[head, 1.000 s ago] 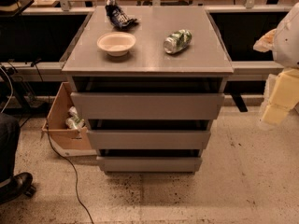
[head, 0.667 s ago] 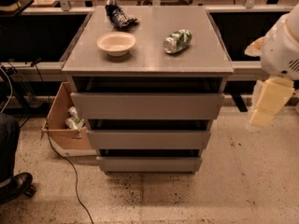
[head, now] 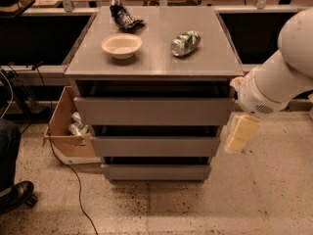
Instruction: Open middle drawer
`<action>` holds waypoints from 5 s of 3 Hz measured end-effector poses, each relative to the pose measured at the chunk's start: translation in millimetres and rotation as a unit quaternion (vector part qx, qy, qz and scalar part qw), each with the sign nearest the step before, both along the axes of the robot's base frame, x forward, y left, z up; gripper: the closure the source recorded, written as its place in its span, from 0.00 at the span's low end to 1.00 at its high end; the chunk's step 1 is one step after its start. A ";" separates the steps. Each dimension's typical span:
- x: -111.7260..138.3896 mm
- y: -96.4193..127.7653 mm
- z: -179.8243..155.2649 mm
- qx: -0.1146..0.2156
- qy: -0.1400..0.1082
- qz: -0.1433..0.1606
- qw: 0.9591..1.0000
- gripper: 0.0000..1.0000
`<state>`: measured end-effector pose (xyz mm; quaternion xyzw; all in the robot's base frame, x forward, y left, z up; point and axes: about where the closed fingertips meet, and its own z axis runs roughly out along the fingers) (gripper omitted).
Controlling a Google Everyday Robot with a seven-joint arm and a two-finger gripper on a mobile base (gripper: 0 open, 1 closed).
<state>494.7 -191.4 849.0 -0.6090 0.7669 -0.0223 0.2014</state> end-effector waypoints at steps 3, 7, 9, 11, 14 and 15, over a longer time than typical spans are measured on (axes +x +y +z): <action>32.7 29.4 -94.3 0.052 -0.012 0.004 0.999 0.00; 56.5 63.4 -246.5 0.142 0.056 -0.015 0.988 0.00; 54.6 70.7 -277.6 0.159 0.058 -0.021 0.985 0.00; 86.5 83.0 -369.7 0.189 0.054 -0.019 0.980 0.00; 173.6 98.0 -396.1 0.194 -0.016 0.002 0.981 0.00; 186.2 97.8 -412.5 0.193 -0.013 0.000 0.981 0.00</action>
Offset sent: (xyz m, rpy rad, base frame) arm 0.0478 0.0469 -0.1413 0.1487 -0.0131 0.0142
